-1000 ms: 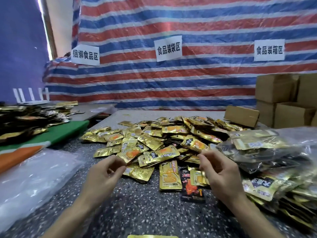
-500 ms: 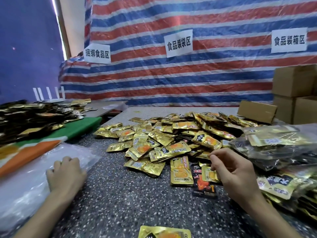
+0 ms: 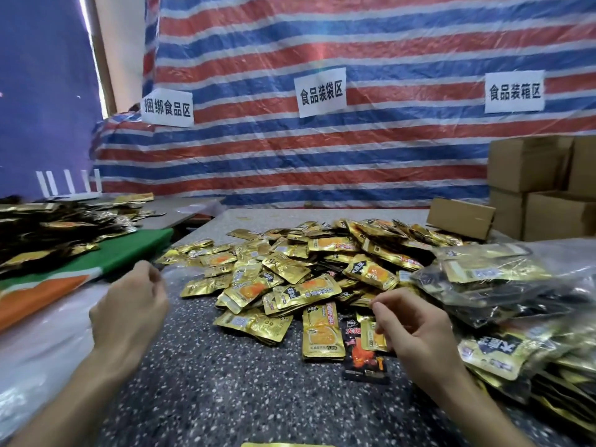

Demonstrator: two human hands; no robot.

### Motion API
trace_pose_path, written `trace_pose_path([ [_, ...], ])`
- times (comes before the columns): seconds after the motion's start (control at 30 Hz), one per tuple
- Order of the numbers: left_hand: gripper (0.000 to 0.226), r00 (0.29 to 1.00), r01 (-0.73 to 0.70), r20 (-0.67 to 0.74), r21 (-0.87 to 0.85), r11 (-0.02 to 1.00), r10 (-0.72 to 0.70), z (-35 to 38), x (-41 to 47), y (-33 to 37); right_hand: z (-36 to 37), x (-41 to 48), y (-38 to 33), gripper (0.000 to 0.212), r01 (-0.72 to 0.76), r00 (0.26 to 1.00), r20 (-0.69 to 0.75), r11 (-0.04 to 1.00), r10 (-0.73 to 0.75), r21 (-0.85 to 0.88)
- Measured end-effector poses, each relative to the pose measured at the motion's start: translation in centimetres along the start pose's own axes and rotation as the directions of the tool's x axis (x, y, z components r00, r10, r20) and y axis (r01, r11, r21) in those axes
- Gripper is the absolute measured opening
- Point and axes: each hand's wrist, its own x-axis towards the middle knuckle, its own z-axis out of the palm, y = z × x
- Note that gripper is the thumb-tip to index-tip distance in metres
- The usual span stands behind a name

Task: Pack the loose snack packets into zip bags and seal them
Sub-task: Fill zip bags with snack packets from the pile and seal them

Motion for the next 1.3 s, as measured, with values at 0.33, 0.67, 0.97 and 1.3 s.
trace_pose_path([
  [0.33,0.008,0.939,-0.075,0.345,0.206,0.976,-0.001,4.3,-1.8,0.4,-0.5,0.0,-0.1,0.027,-0.004,0.999,0.045,1.000,0.004,-0.003],
  [0.67,0.013,0.974,-0.113,0.225,0.333,0.936,0.038,3.5,-1.3,-0.2,-0.4,-0.1,-0.1,0.024,-0.004,0.995,0.095,1.000,0.003,0.008],
  [0.97,0.024,0.971,-0.148,-0.107,0.431,0.890,0.213,-0.4,5.1,-3.1,-0.3,-0.1,-0.2,0.023,0.030,0.995,0.096,1.000,-0.029,-0.006],
  [1.3,0.051,0.786,0.208,0.455,0.445,0.871,-0.420,1.8,3.6,-7.1,-0.3,-0.1,-0.3,0.024,0.022,0.996,0.092,1.000,-0.022,0.000],
])
